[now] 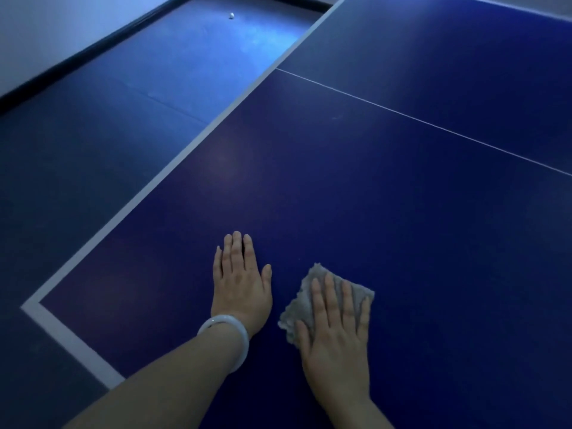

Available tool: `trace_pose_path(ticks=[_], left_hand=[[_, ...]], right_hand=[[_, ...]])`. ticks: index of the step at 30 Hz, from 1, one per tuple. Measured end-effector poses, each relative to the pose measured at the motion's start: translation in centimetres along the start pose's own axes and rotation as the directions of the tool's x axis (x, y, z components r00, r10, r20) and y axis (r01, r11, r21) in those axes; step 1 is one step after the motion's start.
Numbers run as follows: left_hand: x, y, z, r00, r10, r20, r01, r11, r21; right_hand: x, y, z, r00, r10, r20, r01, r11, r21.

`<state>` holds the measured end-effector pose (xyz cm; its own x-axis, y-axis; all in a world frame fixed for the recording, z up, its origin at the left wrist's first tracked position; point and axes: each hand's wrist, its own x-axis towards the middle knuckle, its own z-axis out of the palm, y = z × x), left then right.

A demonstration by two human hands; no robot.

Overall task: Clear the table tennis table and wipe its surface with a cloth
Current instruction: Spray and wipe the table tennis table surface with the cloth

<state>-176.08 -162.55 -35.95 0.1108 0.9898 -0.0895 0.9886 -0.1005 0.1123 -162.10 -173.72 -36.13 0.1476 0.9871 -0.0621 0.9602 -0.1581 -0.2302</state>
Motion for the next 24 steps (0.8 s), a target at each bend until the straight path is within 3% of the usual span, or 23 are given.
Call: trace_pose_path(ticks=[7, 12, 17, 21, 24], left_hand=[[-0.1, 0.1, -0.6, 0.999, 0.012, 0.038, -0.011, 1.000, -0.010], [-0.1, -0.5, -1.1, 0.996, 0.041, 0.080, -0.032, 0.994, -0.106], [1.1, -2.9, -1.9, 0.972, 0.221, 0.081, -0.192, 0.943, -0.271], [7.5, -5.2, -3.0, 0.958, 0.287, 0.029, -0.279, 0.947, -0.157], [13.9, -6.1, -3.7, 0.972, 0.233, 0.039, -0.229, 0.970, -0.086]], right_hand=[[7.4, -0.6, -0.8, 0.981, 0.194, -0.002, -0.194, 0.979, -0.068], [7.5, -0.8, -0.6, 0.978, 0.207, -0.011, -0.207, 0.974, -0.091], [7.5, -0.9, -0.9, 0.979, 0.200, -0.030, -0.202, 0.976, -0.078], [7.5, -1.1, -1.1, 0.979, 0.202, -0.025, -0.203, 0.976, -0.073], [8.6, -2.0, -0.7, 0.917, 0.397, -0.042, -0.399, 0.915, -0.055]])
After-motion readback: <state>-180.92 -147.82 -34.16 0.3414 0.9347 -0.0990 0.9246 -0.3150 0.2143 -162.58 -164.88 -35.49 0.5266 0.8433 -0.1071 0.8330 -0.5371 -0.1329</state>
